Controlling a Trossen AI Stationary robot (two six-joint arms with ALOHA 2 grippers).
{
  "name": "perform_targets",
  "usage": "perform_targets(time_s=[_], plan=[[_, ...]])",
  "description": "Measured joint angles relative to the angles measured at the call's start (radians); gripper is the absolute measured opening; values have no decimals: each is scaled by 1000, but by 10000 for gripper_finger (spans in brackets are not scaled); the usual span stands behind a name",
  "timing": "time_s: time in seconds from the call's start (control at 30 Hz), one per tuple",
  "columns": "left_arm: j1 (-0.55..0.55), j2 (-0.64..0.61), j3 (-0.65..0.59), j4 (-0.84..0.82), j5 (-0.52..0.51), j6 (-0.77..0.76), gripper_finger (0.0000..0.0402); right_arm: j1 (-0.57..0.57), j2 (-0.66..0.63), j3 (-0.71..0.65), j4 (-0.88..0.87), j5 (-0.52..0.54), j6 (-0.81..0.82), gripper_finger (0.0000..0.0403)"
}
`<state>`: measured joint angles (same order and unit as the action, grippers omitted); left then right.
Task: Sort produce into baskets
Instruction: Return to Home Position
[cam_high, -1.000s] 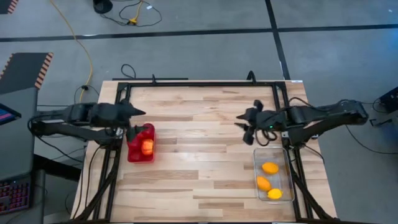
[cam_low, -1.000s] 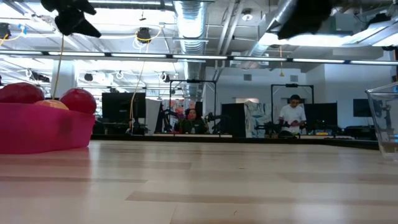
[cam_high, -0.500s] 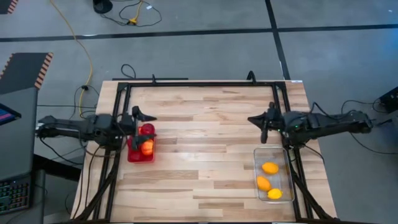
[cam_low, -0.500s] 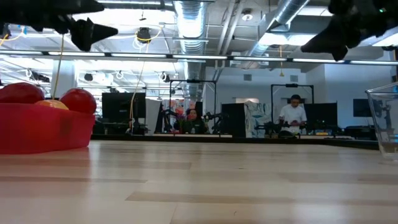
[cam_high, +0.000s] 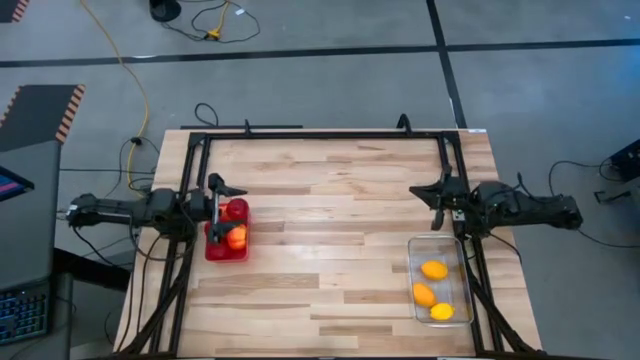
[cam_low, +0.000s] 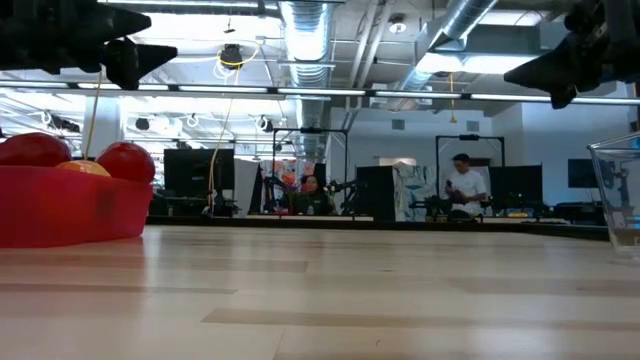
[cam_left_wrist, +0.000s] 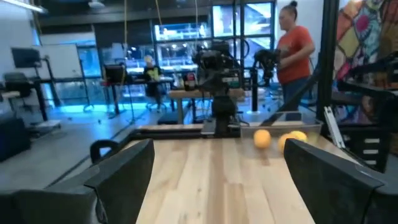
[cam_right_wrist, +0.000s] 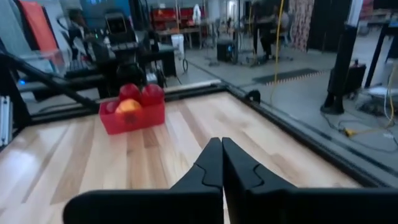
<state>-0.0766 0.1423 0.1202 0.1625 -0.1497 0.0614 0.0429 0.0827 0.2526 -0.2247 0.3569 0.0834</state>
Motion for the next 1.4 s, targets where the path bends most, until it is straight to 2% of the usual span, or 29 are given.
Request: perform_targets(time_s=[0.1, 0.2, 0.37, 0.57, 0.7, 0.97, 1.4], plan=[[0, -83, -22, -22, -5, 23, 347, 0, -71, -29, -14, -2, -6, 34], [0, -144, -44, -49, -19, 25, 347, 0, -80, -41, -26, -2, -6, 41], [5, -133, -48, -130, -69, 35, 347, 0, -81, -97, -30, -14, 22, 31], [5, -139, -49, -149, -14, 78, 347, -1, -79, -168, 27, -18, 48, 27], [5, -139, -78, -126, 37, 84, 348, -1, -73, -170, 43, -19, 43, 39], [18, -139, -110, -92, 30, 87, 348, -1, -78, -171, 36, -18, 42, 33], [119, -139, -111, -116, 30, 118, 348, -1, -76, -170, 28, -18, 36, 37]])
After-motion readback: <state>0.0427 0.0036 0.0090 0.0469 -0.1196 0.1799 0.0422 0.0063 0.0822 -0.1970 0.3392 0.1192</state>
